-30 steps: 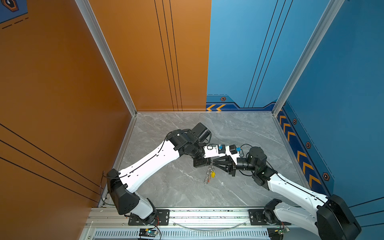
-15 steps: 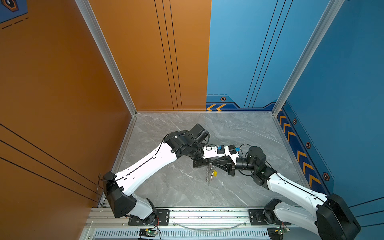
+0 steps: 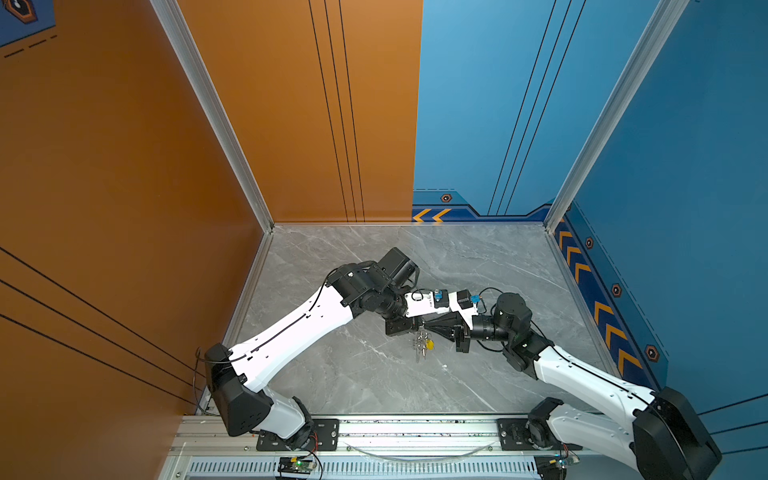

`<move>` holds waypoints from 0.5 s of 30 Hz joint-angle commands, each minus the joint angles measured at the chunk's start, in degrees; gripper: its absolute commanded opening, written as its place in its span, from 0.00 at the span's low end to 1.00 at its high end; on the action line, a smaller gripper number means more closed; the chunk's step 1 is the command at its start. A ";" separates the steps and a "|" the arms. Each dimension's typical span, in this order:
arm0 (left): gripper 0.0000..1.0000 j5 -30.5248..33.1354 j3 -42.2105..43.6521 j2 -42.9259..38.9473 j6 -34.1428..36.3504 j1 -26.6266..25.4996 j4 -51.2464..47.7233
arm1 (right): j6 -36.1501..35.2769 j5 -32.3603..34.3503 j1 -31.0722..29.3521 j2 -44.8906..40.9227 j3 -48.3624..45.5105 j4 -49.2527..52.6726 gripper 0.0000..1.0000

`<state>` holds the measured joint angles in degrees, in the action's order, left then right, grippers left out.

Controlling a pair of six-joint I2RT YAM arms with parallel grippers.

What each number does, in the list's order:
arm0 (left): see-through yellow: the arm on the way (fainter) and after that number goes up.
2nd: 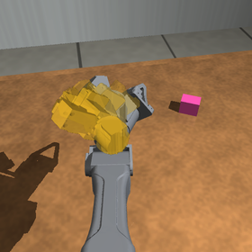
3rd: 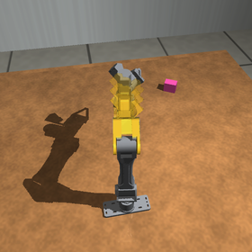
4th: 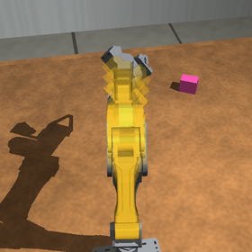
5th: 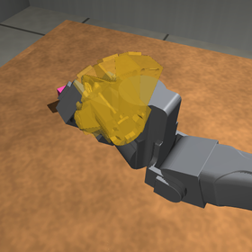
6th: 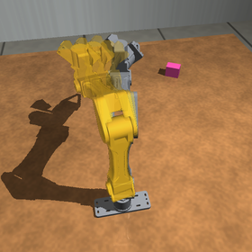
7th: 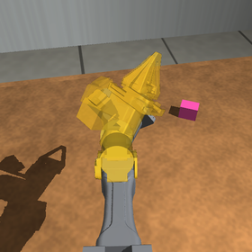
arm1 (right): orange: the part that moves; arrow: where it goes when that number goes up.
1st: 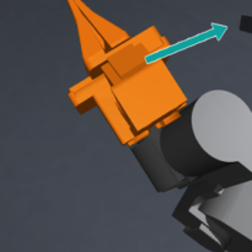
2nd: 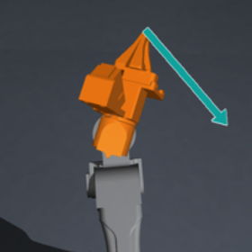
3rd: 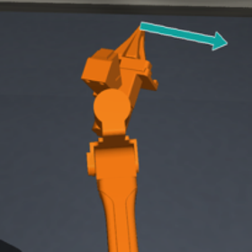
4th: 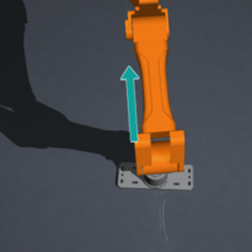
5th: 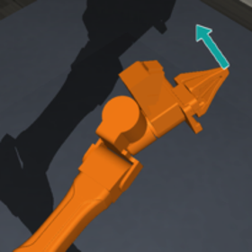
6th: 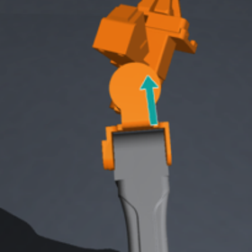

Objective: Put the keys on the keyring

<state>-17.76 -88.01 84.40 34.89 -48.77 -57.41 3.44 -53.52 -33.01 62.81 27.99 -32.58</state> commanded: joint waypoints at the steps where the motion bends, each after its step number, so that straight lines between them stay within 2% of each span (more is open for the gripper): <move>1: 0.00 -2.63 0.74 -1.95 -0.90 -0.51 5.82 | 0.10 2.55 -0.59 -0.22 0.85 1.11 0.00; 4: 0.07 -5.51 2.46 -3.06 -2.81 1.04 9.95 | 0.80 4.17 0.28 -1.08 0.33 0.34 0.00; 7: 0.15 -7.40 7.90 -5.98 -5.13 2.31 17.85 | 3.85 4.13 1.95 -1.11 -0.54 -3.09 0.00; 11: 0.31 -8.37 18.86 -11.64 -10.10 4.71 32.96 | 7.21 4.10 3.32 -0.51 -1.69 -8.07 0.00; 15: 0.37 -13.25 32.51 -17.75 -18.92 9.94 54.27 | 8.31 4.37 3.57 0.04 -1.97 -10.67 0.00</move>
<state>-25.54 -61.63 69.49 23.64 -41.85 -22.20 9.17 -49.98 -29.63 62.74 26.39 -37.06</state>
